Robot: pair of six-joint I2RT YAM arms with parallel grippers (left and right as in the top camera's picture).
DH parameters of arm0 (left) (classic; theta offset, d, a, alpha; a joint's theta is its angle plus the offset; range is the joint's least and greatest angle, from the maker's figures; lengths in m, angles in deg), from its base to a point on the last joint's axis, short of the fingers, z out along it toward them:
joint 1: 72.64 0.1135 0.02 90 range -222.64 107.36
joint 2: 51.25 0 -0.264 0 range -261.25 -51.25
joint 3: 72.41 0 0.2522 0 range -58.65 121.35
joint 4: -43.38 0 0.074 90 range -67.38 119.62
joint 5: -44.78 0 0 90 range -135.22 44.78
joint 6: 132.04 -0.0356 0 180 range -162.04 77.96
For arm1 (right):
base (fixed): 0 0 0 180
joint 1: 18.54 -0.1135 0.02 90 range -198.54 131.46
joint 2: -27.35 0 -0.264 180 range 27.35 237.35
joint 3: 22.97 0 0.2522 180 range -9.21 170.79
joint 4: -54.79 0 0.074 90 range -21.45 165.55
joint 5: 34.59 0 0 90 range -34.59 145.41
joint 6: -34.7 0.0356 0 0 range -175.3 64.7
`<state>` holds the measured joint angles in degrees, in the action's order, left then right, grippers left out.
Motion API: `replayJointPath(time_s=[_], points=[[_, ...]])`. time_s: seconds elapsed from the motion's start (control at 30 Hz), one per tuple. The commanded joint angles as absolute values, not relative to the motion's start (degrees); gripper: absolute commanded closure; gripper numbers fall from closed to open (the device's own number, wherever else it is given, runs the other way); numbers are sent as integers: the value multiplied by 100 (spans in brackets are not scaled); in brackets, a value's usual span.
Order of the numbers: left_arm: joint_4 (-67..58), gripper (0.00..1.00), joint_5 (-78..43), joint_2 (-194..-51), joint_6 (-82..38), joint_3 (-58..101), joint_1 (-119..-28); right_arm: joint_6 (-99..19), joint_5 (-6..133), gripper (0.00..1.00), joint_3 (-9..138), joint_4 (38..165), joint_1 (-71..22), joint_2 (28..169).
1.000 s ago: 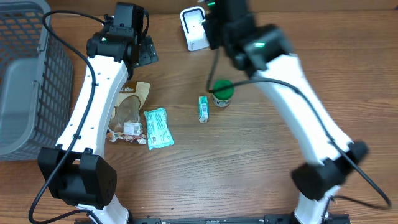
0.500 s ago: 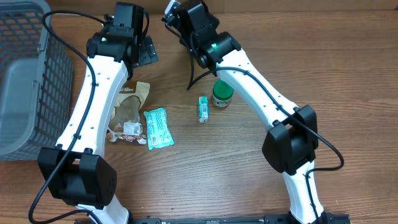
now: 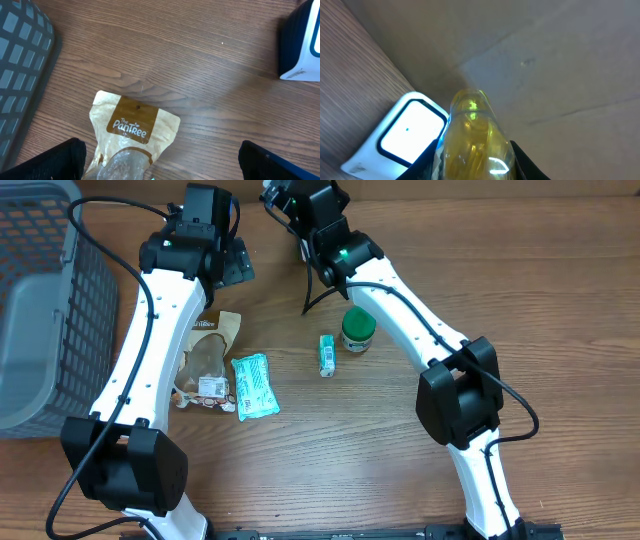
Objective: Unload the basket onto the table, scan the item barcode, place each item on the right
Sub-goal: 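Carry the bottle to the white scanner and hold it in front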
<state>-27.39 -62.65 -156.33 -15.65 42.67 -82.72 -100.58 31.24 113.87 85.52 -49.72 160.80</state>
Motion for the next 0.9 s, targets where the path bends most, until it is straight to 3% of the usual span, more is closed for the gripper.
replayJointPath(time_s=[0.0,0.8,0.87], points=[[-2715,0,-6363,-15548,-1630,4337,-8290,-10084,3168,76,11488,8314,-4808,16106],[-2715,0,-6363,-15550,-1630,4337,-8290,-10510,3597,75,11488,7820,-4762,16587],[-2715,0,-6363,-15548,-1633,4337,-8290,-10502,3426,70,11490,7702,-4762,16585]])
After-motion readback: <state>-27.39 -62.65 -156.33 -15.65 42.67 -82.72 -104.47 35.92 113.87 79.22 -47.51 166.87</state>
